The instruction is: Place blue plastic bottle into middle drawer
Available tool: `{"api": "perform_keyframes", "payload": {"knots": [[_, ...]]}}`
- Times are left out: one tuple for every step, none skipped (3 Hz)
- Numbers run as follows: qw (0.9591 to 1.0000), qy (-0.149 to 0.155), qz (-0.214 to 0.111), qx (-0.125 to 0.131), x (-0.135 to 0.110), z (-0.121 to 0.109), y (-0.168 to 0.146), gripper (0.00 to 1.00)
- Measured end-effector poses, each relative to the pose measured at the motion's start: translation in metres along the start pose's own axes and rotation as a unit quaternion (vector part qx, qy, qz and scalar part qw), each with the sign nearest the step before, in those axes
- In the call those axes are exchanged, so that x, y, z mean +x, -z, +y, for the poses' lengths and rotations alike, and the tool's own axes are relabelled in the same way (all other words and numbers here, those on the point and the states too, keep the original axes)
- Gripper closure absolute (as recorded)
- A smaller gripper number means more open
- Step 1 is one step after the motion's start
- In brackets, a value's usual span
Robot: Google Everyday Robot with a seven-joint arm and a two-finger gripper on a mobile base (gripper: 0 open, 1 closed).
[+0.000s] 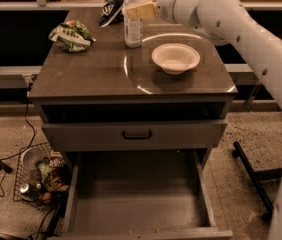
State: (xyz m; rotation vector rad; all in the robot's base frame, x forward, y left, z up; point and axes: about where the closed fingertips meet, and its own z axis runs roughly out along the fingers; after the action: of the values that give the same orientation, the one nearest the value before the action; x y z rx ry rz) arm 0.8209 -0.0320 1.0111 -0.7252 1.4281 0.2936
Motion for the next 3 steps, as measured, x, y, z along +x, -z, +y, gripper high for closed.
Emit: {"api": "perform_keyframes", "payload": {"knots": [[0.9999,-0.009,-0.004,-0.005,0.004,0.007,-0.041,0.00],[0.9992,-0.037,-0.009,-0.013,0.012,0.011,-0.061,0.00],[0.9945,-0.097,-0.021,-0.034,0.023,0.014,-0.071,0.00]]}}
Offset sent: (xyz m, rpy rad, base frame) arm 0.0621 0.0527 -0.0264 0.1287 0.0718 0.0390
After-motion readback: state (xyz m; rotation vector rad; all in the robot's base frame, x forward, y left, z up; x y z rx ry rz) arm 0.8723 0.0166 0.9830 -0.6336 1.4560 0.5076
